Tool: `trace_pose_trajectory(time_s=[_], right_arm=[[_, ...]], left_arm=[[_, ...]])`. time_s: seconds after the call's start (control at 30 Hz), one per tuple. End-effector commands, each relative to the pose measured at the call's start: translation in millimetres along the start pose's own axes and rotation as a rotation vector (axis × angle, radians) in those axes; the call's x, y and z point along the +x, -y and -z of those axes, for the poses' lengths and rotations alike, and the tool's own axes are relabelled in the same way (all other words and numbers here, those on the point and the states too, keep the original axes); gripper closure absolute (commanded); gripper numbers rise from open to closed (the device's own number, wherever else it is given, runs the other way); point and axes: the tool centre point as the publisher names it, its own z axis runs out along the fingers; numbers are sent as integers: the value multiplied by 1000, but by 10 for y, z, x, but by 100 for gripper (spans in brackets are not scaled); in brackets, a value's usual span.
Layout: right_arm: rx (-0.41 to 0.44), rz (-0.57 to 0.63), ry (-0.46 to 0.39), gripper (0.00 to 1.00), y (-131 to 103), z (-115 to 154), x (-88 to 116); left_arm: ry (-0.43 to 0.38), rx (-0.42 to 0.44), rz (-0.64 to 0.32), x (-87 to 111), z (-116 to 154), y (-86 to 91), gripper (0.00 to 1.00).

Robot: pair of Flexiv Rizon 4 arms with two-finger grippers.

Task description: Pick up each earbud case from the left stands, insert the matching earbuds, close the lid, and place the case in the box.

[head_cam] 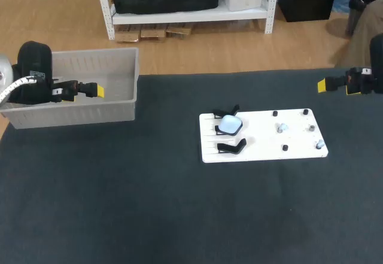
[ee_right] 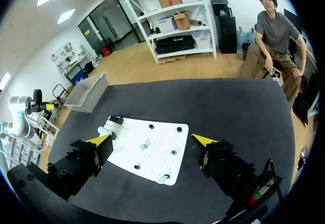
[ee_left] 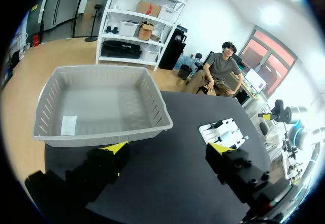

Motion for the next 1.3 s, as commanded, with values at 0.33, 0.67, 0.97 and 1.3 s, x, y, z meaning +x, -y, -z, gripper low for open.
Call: trace_pose_trajectory(time_s=[0.33,0.67,0.97,1.3], right_arm=[[-6,1,-1,0,15,-5,-3],[-6,1,-1,0,15,-5,-3],[-6,1,-1,0,15,-5,-3],[-6,1,-1,0,15,-5,-3]], left_arm=[[-9,-9,2,-19,-1,16,0],[-16,11,-67,-49,-21,98,0],[-42,158,-390,-202,-158,506,0],[-84,367,-672,-327,-453,872,0]])
